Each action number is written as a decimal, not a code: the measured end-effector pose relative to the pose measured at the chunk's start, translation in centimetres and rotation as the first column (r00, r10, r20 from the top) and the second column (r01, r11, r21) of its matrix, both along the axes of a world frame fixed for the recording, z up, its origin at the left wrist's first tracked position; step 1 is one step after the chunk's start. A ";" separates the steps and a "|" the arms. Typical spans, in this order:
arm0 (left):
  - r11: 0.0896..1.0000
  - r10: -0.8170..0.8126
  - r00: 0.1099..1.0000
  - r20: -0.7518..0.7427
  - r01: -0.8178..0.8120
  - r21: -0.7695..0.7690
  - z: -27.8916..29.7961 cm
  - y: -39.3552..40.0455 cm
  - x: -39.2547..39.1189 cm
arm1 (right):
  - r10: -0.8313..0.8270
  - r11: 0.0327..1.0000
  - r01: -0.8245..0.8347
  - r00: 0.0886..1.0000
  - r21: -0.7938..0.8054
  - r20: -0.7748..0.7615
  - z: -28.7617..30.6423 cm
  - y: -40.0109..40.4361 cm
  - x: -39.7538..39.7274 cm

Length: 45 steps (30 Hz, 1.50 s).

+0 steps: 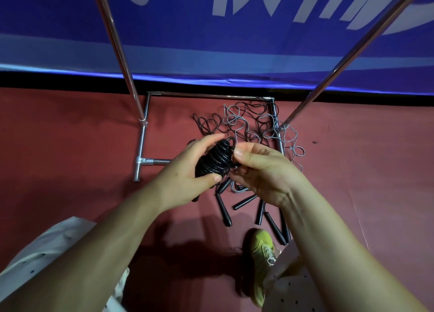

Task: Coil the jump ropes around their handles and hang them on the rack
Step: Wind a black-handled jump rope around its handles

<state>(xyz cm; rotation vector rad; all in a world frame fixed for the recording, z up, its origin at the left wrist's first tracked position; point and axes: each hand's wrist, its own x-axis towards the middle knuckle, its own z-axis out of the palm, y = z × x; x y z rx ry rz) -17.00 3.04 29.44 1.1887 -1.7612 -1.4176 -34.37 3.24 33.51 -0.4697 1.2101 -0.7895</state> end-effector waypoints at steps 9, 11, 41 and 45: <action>0.994 -0.101 0.995 0.004 0.101 0.039 0.2 0.1 0.3 | -0.031 1.000 0.031 0.996 0.005 0.088 -0.6 0.0 0.4; 0.990 -0.140 0.990 0.028 0.139 0.033 0.1 0.2 0.4 | 0.035 0.999 -0.038 0.994 0.028 0.103 -0.9 0.1 0.3; 0.976 -0.084 0.940 -0.332 0.145 0.163 -0.1 0.0 0.5 | -0.019 0.994 0.049 0.956 -0.097 0.293 -1.3 -0.4 0.7; 0.931 0.020 0.887 -0.461 0.151 0.331 -0.3 0.3 0.3 | 0.178 0.976 -0.125 0.932 -0.179 0.316 -1.4 -0.4 0.0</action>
